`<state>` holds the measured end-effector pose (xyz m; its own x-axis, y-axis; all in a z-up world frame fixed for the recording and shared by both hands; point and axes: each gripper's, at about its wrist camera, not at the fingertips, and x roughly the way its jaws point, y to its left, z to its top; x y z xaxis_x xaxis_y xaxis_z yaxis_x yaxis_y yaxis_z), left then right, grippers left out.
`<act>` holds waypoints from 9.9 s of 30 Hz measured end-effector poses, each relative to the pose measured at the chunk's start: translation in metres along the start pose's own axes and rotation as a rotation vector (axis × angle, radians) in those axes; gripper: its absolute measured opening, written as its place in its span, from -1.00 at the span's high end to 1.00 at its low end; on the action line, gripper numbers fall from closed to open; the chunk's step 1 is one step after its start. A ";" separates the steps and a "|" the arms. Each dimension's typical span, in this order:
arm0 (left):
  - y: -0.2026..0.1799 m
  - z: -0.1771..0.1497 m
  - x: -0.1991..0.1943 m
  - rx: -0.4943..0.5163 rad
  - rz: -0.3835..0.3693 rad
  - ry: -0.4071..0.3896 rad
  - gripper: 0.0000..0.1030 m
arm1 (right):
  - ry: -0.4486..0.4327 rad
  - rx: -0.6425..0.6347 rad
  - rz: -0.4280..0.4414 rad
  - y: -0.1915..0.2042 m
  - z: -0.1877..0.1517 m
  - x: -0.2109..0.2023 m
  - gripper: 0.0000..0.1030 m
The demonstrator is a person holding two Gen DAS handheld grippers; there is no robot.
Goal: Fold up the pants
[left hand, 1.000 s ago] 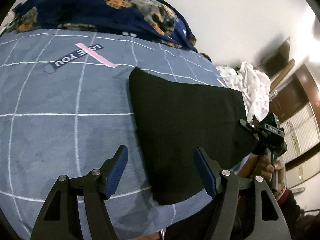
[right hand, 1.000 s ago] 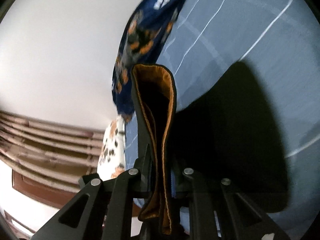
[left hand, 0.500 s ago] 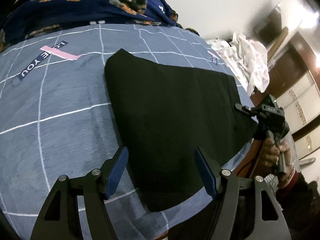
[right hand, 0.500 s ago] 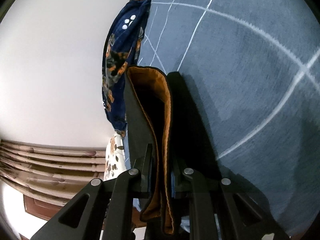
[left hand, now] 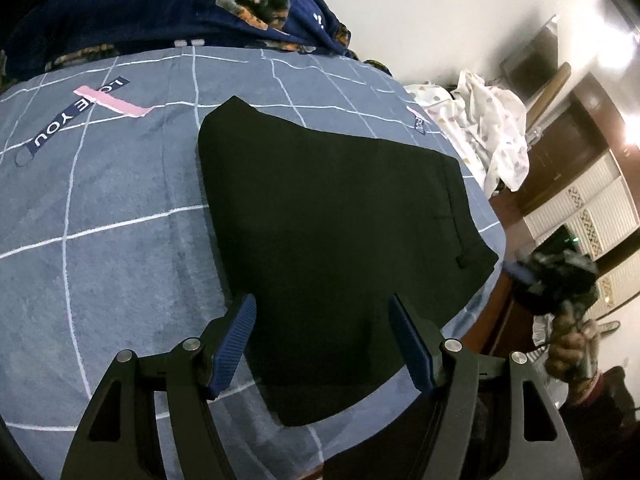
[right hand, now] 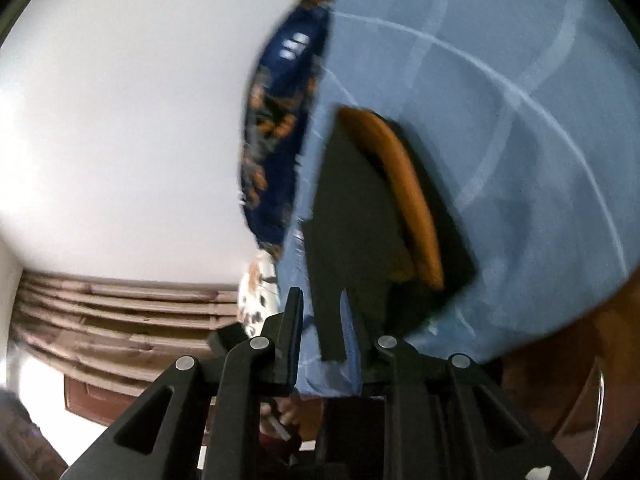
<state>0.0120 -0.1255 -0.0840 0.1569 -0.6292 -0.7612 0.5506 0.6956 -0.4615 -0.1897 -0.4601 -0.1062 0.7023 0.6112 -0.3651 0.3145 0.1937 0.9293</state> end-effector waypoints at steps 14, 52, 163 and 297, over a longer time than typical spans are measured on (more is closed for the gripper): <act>0.004 -0.002 0.003 -0.030 -0.003 0.015 -0.37 | -0.026 0.056 -0.059 -0.018 0.016 0.012 0.60; 0.016 -0.009 0.020 -0.106 -0.001 0.097 -0.44 | -0.066 -0.083 -0.341 0.004 0.001 0.005 0.48; -0.001 0.003 -0.051 0.183 0.276 -0.125 0.71 | 0.162 -0.253 -0.079 0.062 0.021 0.161 0.55; 0.265 0.144 -0.054 -0.066 0.552 -0.288 0.39 | 0.231 -0.528 -0.299 0.134 0.107 0.441 0.47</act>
<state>0.2674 0.0427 -0.0997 0.6236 -0.2329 -0.7463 0.2746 0.9590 -0.0698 0.2304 -0.2472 -0.1489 0.4588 0.6105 -0.6456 0.0774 0.6964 0.7135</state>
